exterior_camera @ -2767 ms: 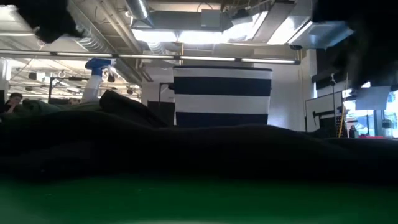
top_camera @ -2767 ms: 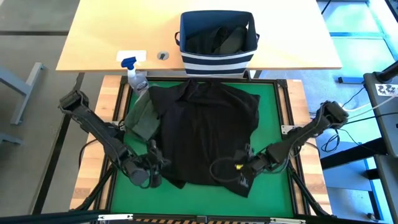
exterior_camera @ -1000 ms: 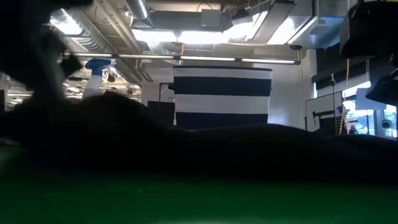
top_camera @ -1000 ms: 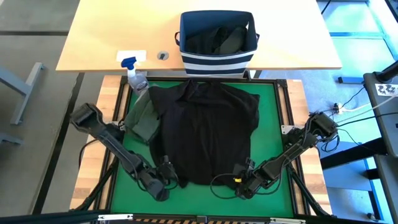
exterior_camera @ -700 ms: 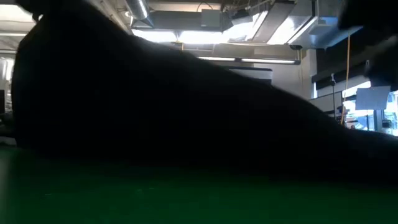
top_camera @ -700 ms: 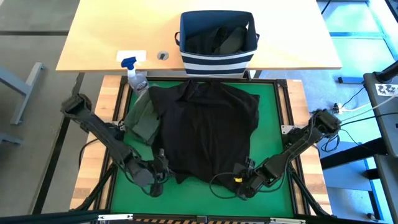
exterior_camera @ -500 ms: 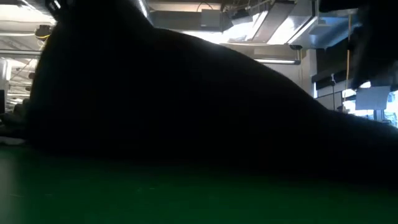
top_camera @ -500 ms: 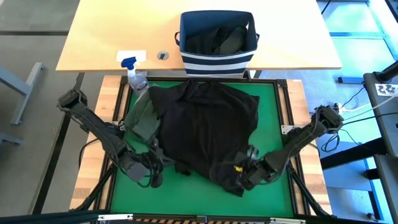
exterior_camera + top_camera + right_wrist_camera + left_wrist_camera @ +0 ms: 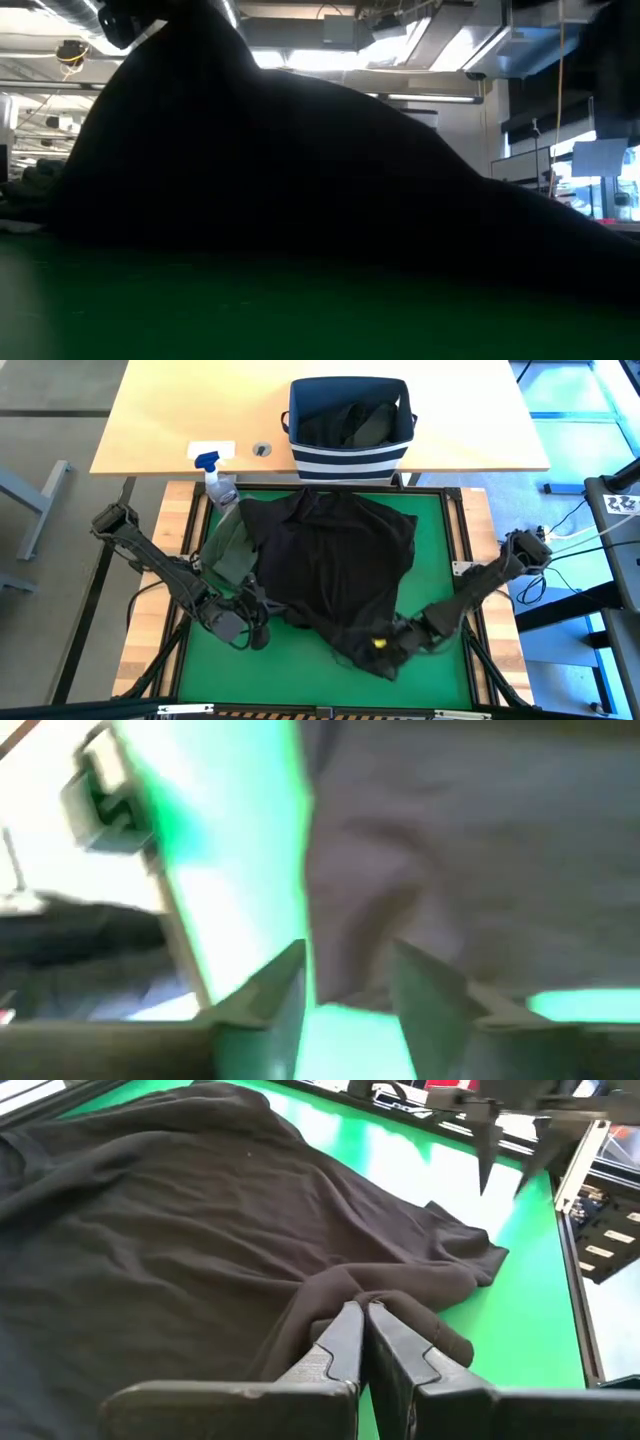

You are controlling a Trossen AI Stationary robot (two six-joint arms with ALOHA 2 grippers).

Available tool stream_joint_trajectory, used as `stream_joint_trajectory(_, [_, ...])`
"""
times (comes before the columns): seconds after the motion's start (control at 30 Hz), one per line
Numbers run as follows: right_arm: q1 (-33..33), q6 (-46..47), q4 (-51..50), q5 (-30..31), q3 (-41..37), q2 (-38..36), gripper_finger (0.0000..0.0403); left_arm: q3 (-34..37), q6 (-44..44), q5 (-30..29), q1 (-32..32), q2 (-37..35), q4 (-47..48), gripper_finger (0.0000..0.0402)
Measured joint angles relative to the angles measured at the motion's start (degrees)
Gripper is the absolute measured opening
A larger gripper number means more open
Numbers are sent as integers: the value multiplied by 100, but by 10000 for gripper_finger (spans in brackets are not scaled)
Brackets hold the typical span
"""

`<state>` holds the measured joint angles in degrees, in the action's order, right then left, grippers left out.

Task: Fold Laundry from Bin
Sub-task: Fold the black shirt

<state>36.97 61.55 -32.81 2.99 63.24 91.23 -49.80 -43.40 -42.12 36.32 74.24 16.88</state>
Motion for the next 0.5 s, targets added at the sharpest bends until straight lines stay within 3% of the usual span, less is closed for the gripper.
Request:
stream_joint_trajectory(0.13, [584, 12, 62, 326, -7, 166, 201, 0, 4, 8, 6, 0, 5, 5])
stream_joint_trajectory(0.23, [896, 12, 94, 516, -7, 455, 222, 0, 33, 8, 6, 0, 31, 5])
stream_joint_trajectory(0.5, [1141, -45, 66, 791, -13, 1393, 204, -2, 50, 8, 6, 0, 66, 5])
